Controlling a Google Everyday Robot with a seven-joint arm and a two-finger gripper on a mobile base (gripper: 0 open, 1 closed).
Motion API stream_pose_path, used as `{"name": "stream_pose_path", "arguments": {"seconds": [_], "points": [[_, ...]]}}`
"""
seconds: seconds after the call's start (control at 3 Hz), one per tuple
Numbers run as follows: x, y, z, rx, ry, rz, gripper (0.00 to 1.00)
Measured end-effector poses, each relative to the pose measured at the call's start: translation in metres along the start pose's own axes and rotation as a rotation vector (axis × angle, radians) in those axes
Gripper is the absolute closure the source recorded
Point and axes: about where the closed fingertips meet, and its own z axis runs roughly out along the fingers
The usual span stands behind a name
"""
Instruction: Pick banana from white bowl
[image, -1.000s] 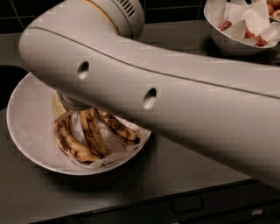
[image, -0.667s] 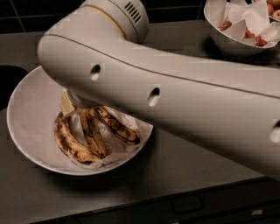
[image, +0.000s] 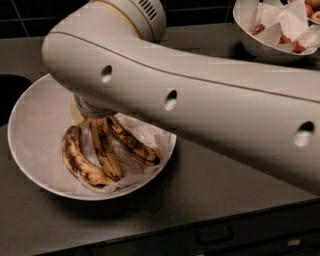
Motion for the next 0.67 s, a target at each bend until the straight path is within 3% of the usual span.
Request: {"name": "stream_pose_path", "arguments": {"seconds": [0.33,0.67], "points": [[0.0,0.0,0.0,0.0,0.0,0.0,0.63],[-0.0016,0.0021,-0.0006,-0.005,-0.005,-0.004,0.66]]}}
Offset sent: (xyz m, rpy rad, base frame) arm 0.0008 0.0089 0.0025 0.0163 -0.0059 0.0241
